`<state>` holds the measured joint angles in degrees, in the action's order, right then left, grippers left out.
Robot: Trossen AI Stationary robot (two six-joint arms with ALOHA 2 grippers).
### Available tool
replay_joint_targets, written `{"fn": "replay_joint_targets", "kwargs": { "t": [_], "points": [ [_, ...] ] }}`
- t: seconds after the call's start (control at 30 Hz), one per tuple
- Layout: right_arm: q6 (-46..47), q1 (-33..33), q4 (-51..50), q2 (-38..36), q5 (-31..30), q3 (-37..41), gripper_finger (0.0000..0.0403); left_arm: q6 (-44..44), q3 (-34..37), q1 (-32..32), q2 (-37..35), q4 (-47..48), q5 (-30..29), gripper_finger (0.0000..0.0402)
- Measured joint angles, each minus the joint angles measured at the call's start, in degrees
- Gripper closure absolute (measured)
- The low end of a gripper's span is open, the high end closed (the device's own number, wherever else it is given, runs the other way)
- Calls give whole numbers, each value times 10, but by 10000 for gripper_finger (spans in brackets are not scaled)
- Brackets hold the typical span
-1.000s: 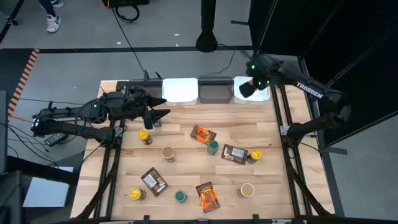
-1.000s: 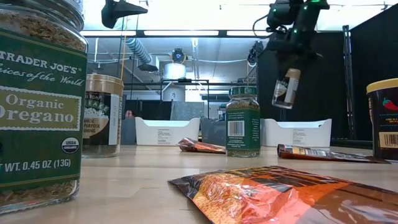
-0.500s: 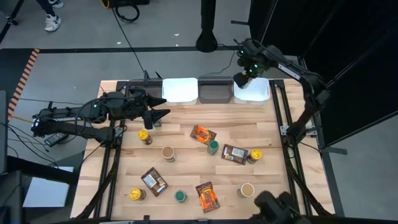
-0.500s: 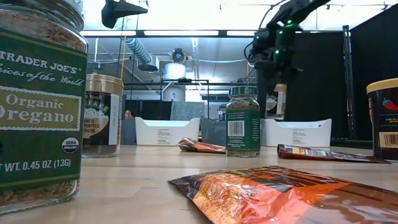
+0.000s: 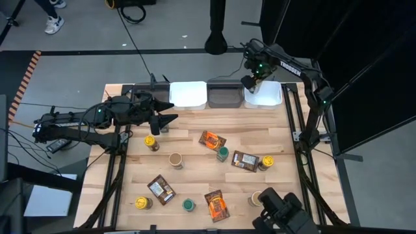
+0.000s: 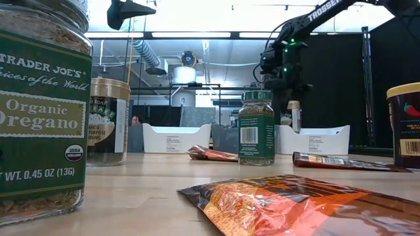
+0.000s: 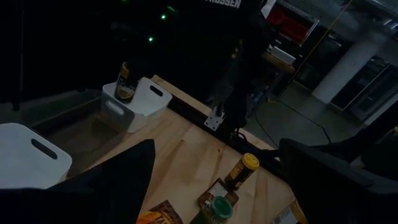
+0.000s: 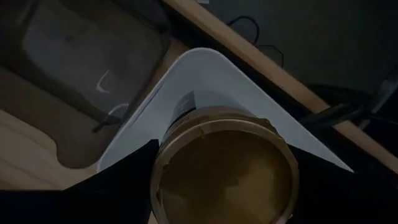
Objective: Sort spices by type
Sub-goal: Put the top right brown seasoning bottle into the right white bin
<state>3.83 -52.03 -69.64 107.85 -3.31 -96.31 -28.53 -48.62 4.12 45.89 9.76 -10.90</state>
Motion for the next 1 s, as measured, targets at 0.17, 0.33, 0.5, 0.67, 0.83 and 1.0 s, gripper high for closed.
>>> {"fn": "replay_joint_targets", "kwargs": {
  "t": [0.17, 0.33, 0.5, 0.67, 0.83, 1.0],
  "points": [
    [-2, -4, 18, -1, 10, 0, 111, 11, 0, 0, 0, 0, 0, 53],
    [-2, -7, 20, -1, 19, 0, 103, 11, 0, 0, 0, 0, 0, 53],
    [-9, -14, 20, -1, 19, 0, 110, 11, 0, 0, 0, 0, 0, 53],
    [-20, -18, 20, -1, 19, 0, 111, 11, 0, 0, 0, 0, 0, 53],
    [-25, -22, 26, -1, 20, 0, 103, 10, 0, 0, 0, 0, 0, 53],
    [-31, -22, 35, -1, 21, 0, 114, 10, 0, 0, 0, 0, 0, 53]
  ]
}}
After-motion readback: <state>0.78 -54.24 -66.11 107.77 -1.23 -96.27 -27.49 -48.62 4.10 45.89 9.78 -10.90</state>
